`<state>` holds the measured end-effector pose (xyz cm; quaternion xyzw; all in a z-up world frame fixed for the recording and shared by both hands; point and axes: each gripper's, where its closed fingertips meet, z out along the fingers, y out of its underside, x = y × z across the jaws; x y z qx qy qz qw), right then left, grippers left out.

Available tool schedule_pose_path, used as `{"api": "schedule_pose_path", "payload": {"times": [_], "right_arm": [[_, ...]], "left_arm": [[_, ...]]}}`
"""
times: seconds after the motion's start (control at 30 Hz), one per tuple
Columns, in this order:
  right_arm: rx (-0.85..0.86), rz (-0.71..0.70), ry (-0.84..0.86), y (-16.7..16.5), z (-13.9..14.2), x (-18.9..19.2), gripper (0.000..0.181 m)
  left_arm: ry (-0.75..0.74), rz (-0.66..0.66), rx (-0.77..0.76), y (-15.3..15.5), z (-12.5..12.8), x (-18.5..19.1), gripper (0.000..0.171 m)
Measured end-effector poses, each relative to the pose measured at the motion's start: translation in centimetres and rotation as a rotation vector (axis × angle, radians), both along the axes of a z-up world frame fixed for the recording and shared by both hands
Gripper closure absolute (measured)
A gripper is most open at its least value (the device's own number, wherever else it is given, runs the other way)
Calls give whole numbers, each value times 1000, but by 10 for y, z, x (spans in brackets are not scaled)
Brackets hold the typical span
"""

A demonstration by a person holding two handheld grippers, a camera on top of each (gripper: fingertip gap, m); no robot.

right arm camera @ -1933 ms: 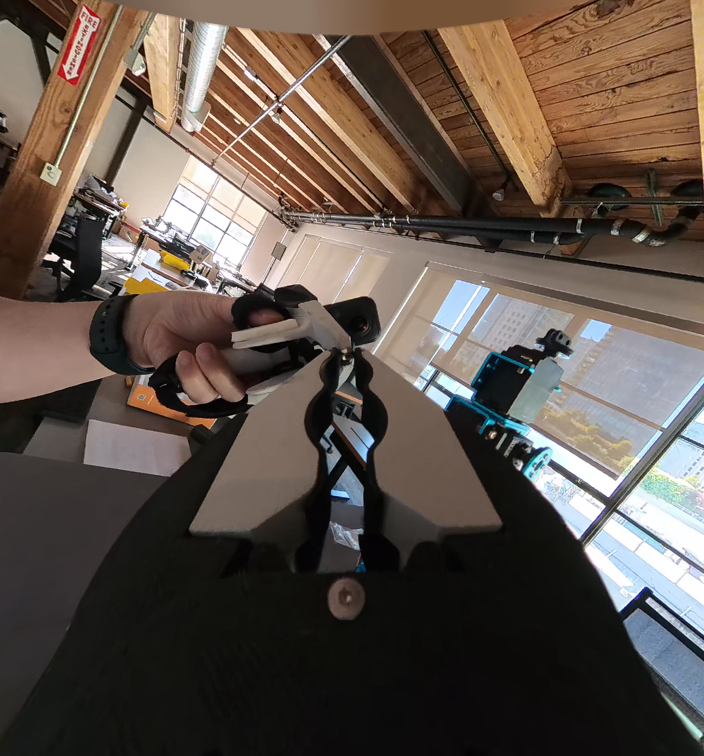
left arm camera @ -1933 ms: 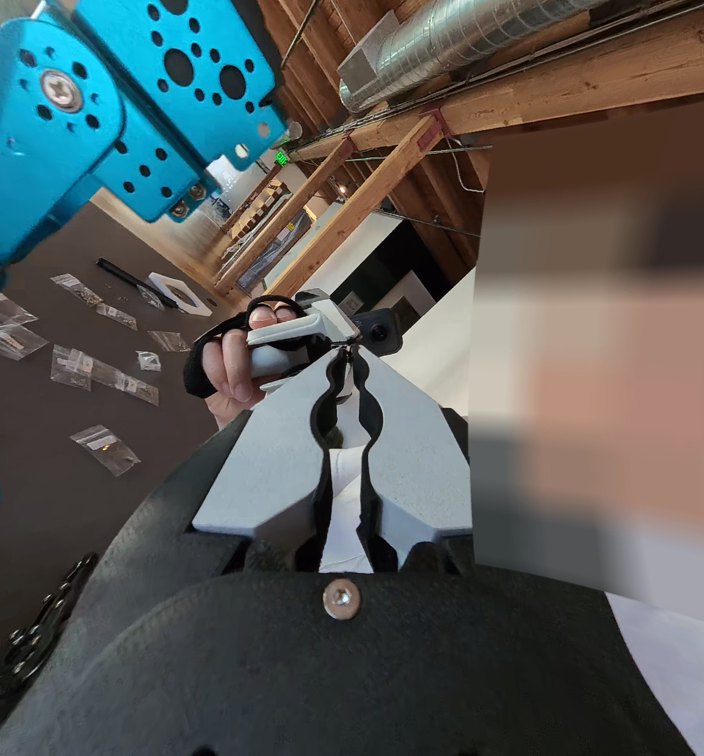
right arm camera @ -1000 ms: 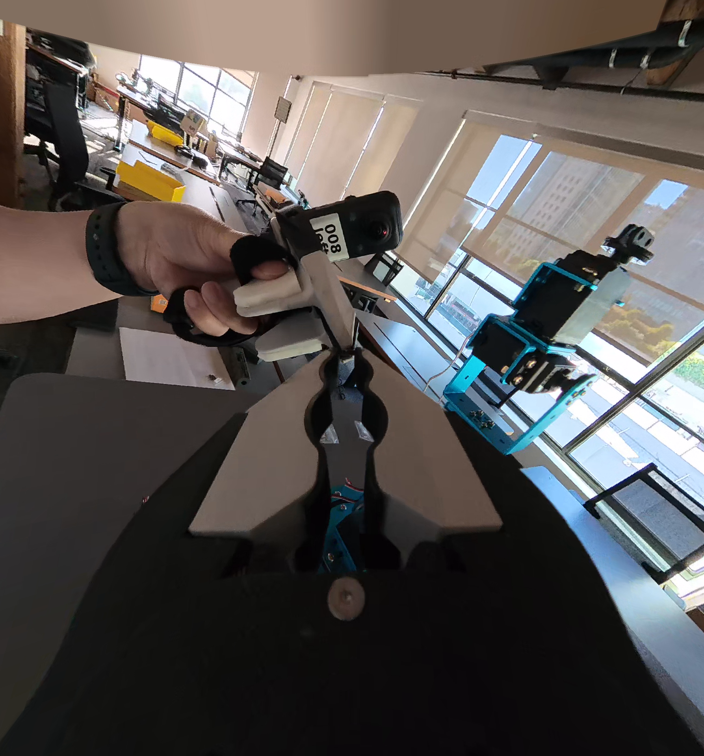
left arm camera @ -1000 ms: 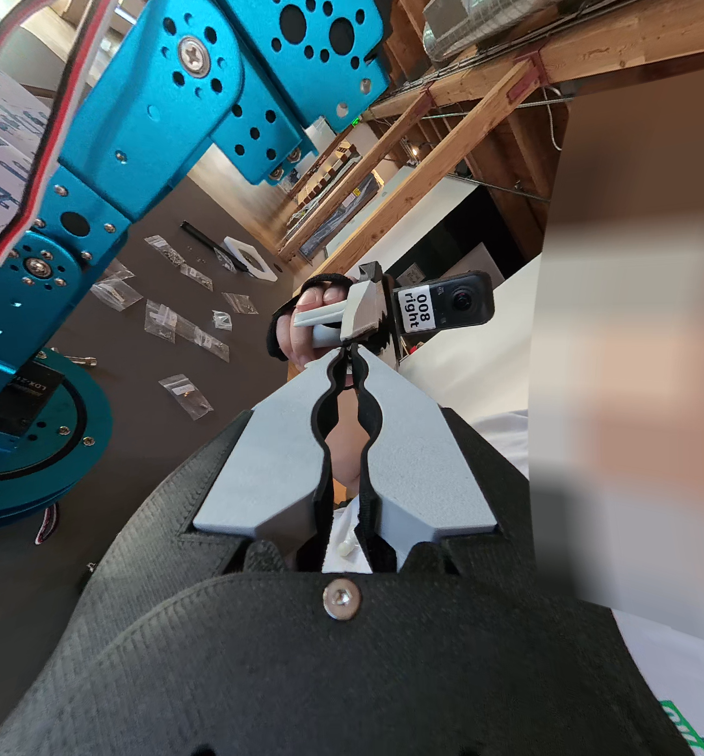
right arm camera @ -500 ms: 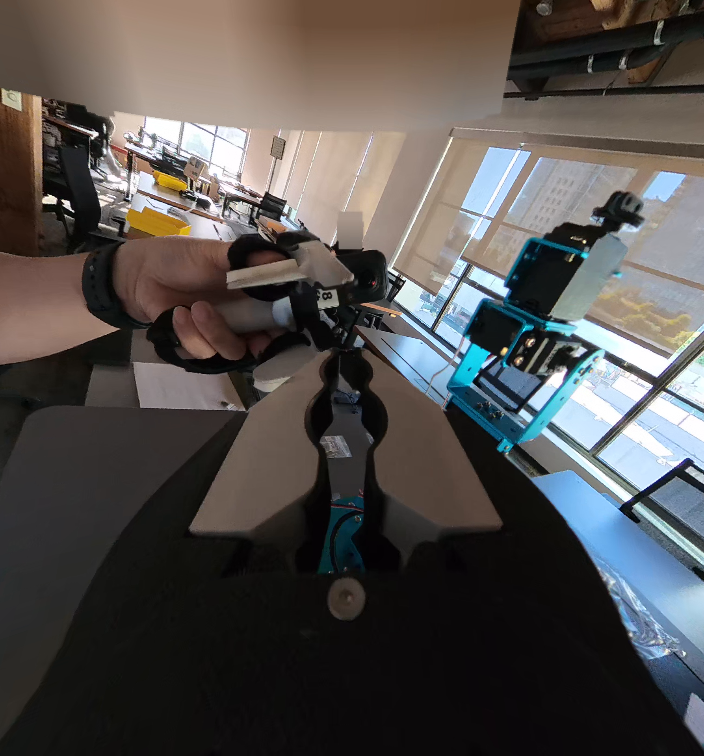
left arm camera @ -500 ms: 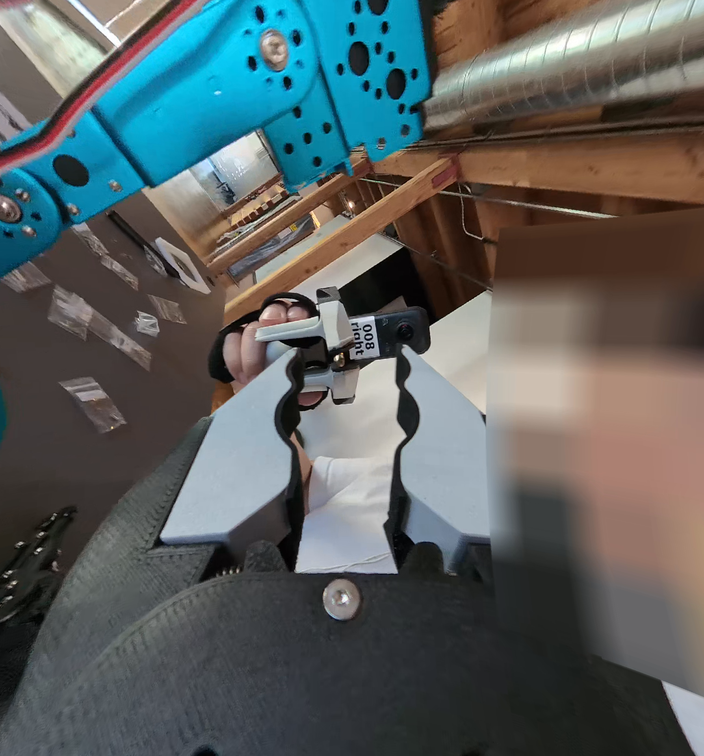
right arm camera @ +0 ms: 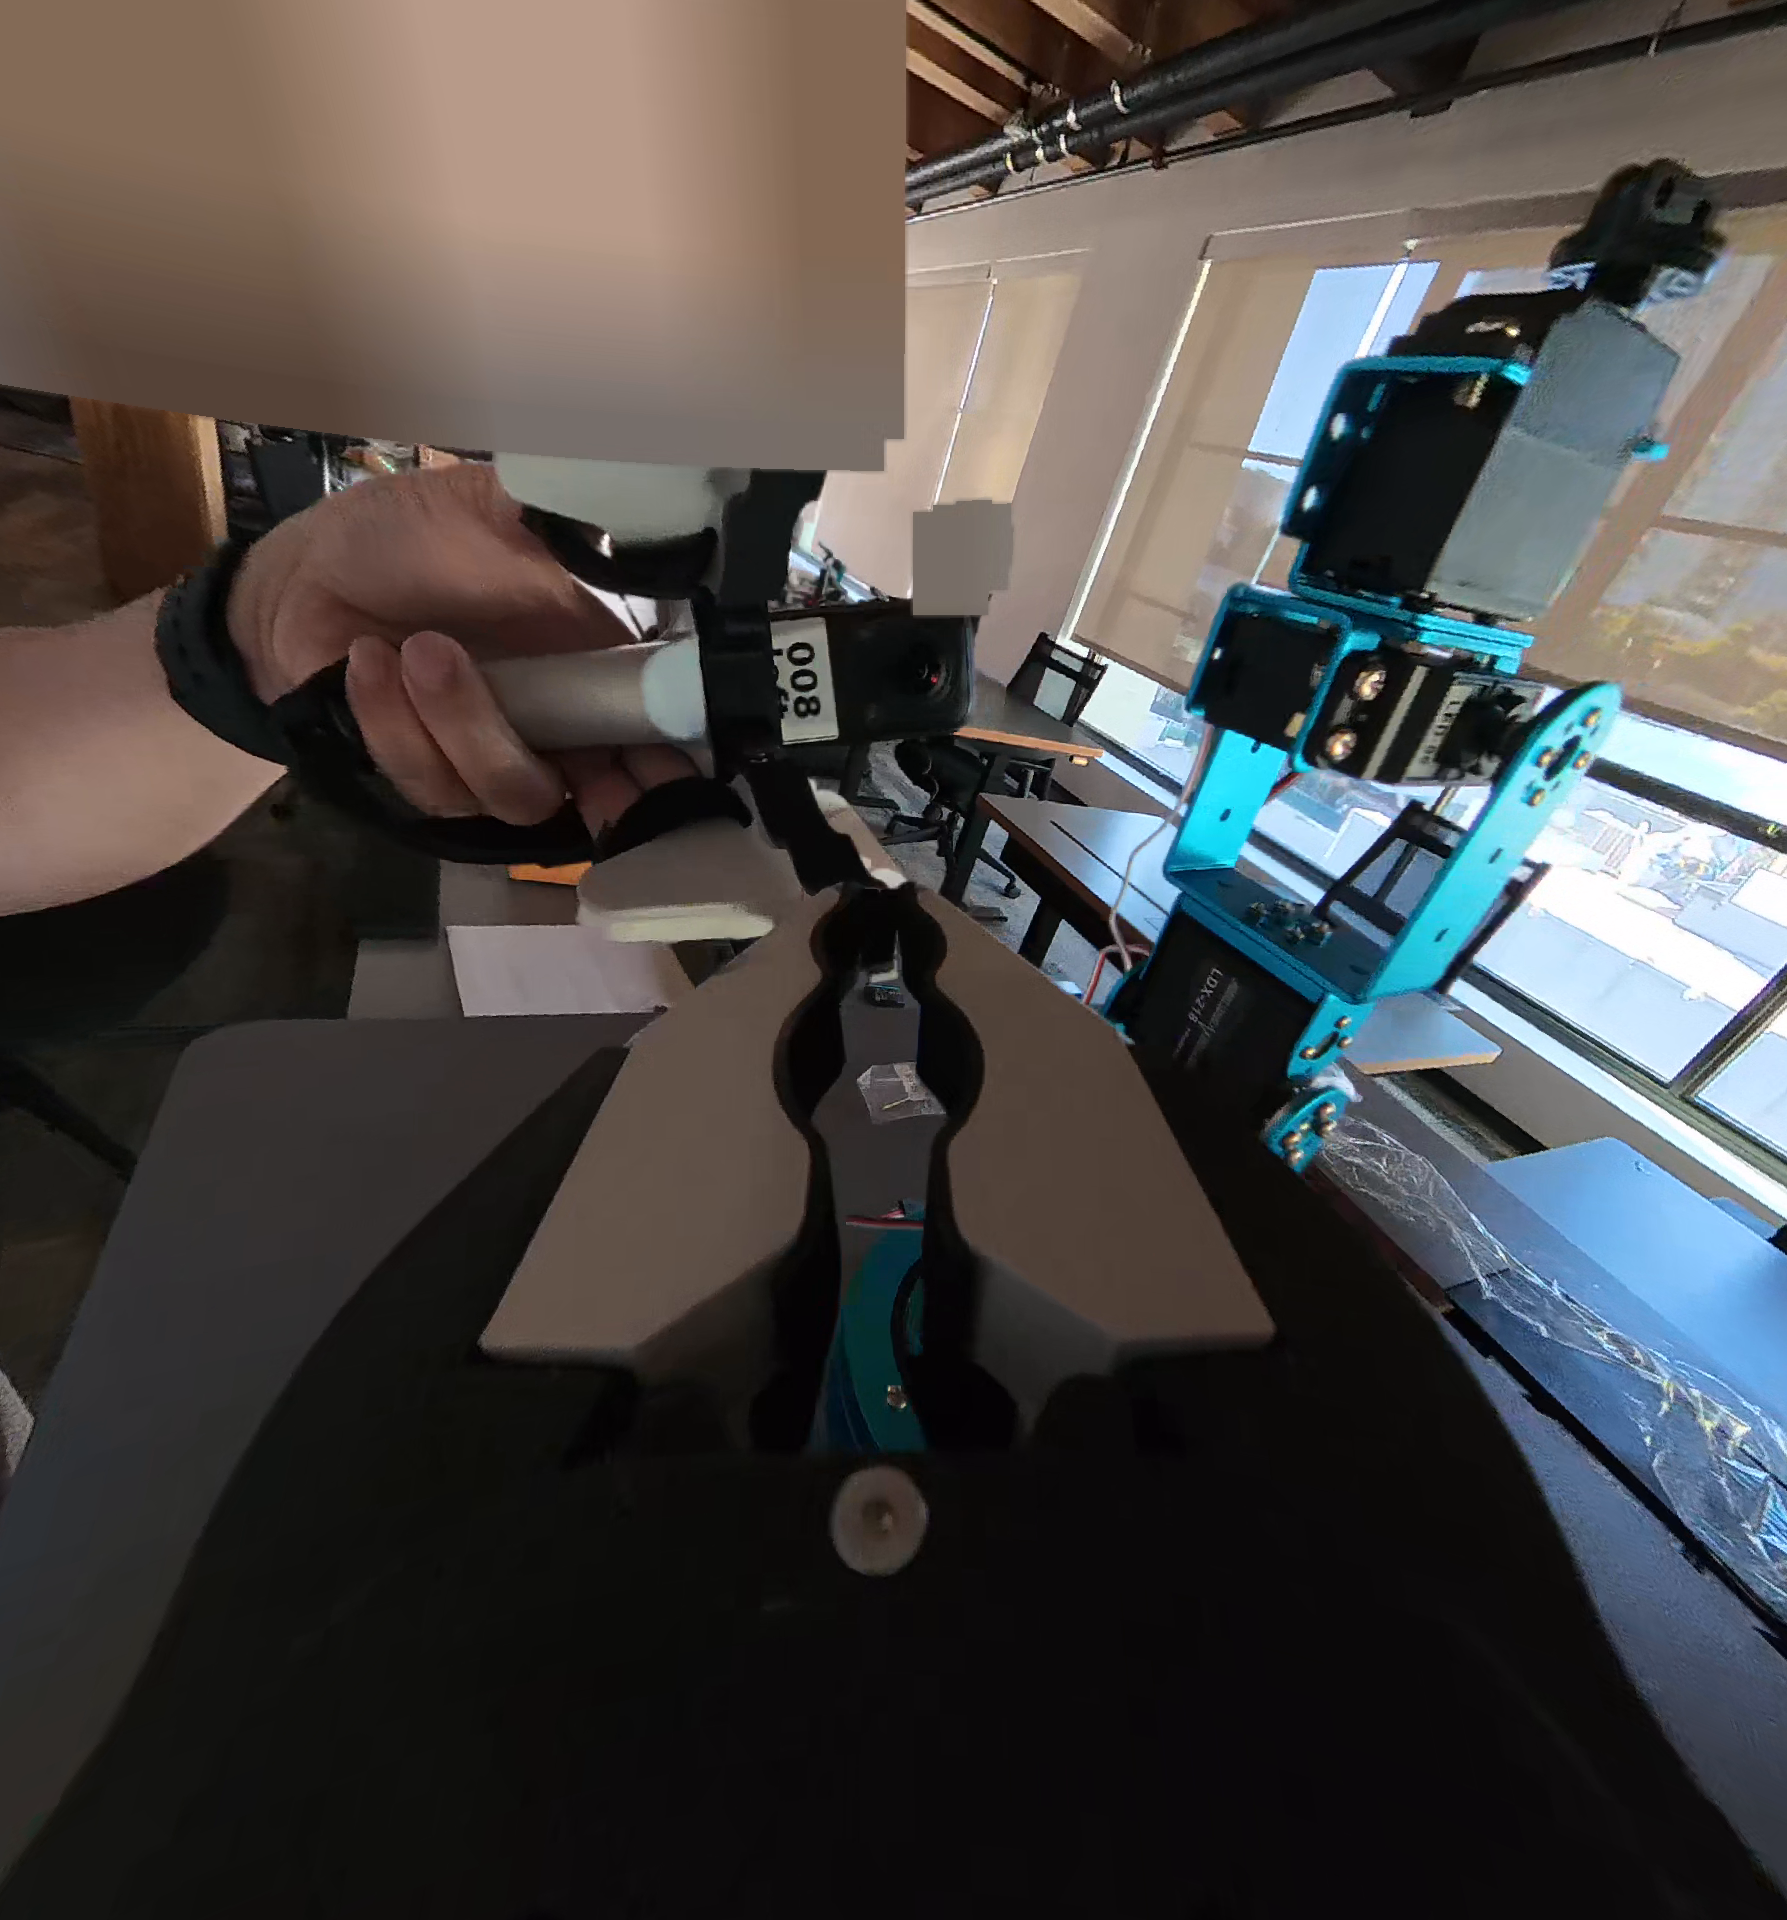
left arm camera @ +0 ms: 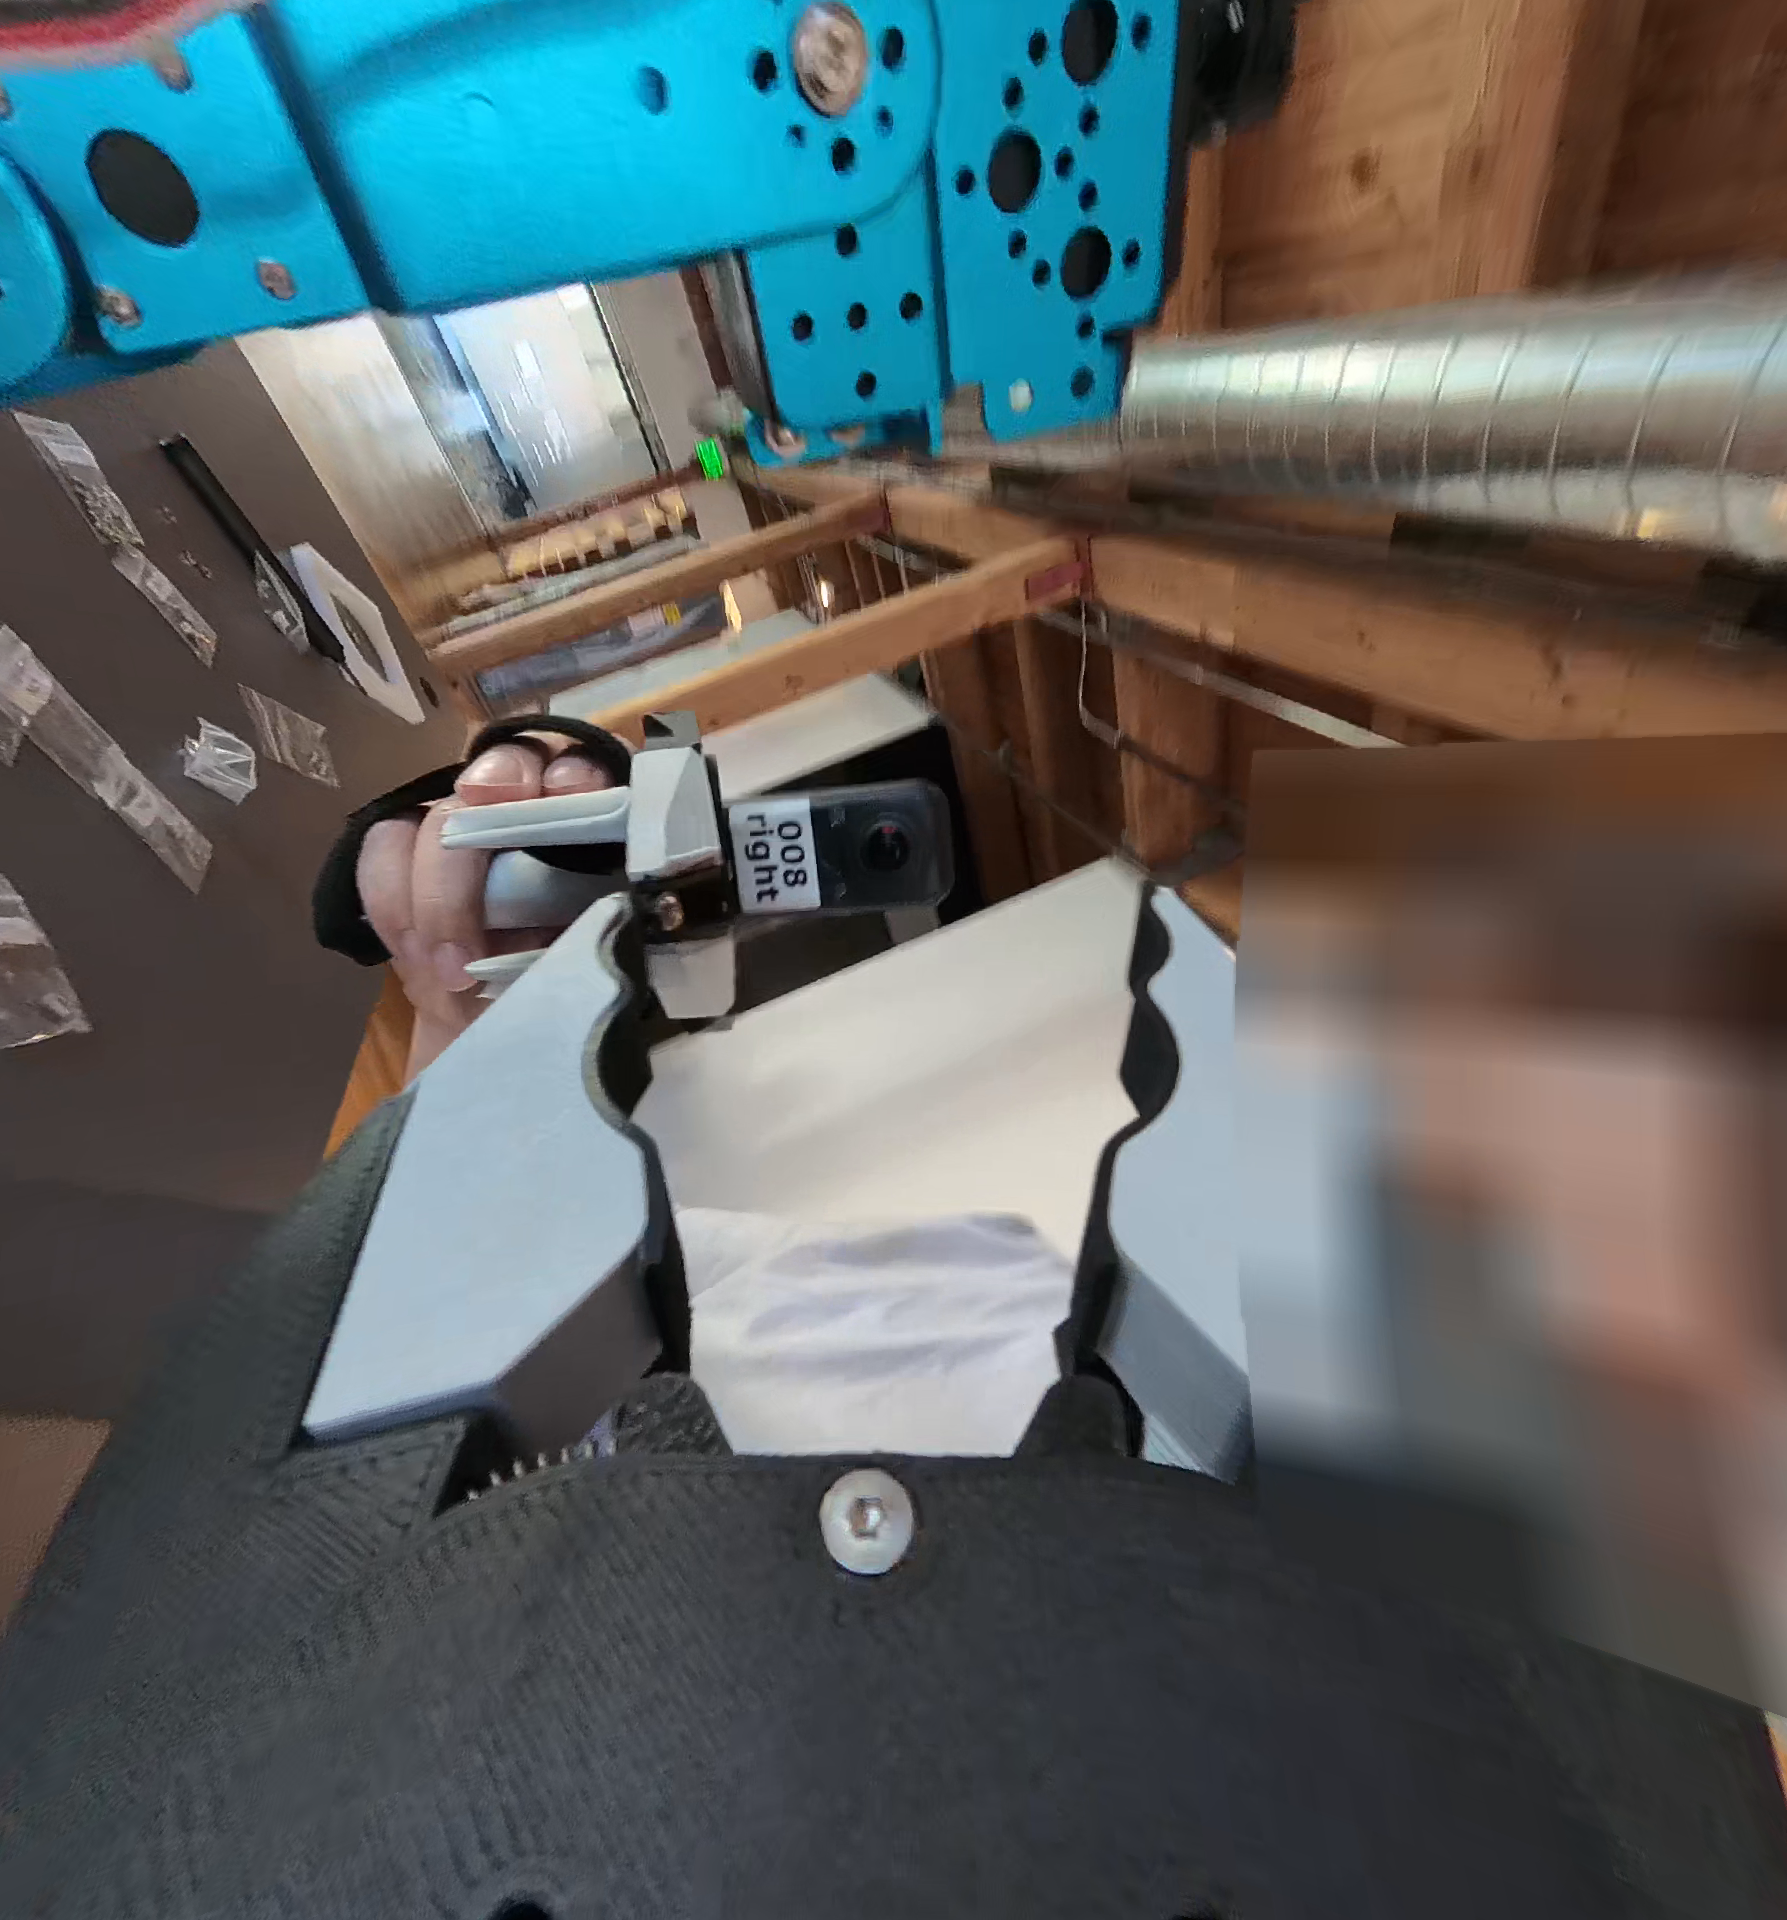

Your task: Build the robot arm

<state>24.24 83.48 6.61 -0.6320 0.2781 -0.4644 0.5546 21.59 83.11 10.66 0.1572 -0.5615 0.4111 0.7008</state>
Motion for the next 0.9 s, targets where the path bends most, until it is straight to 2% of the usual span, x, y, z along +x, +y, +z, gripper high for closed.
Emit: {"api": "schedule_pose_path", "payload": {"times": [0.03,0.1,0.33,0.47,0.67,0.9], "right_arm": [[1,16,8,-3,1,-1,176],[16,82,25,-8,6,-5,176],[89,354,89,-27,42,-31,175],[73,462,107,-35,57,-42,175],[42,540,126,-38,63,-42,174],[109,593,123,-35,63,-31,169]], "left_arm": [[27,22,14,-3,3,0,74],[52,61,26,-9,10,-3,68],[65,264,-9,-31,47,-28,66],[128,357,-11,-41,63,-36,66],[174,438,15,-47,68,-33,69],[171,419,16,-44,65,-24,74]]}}
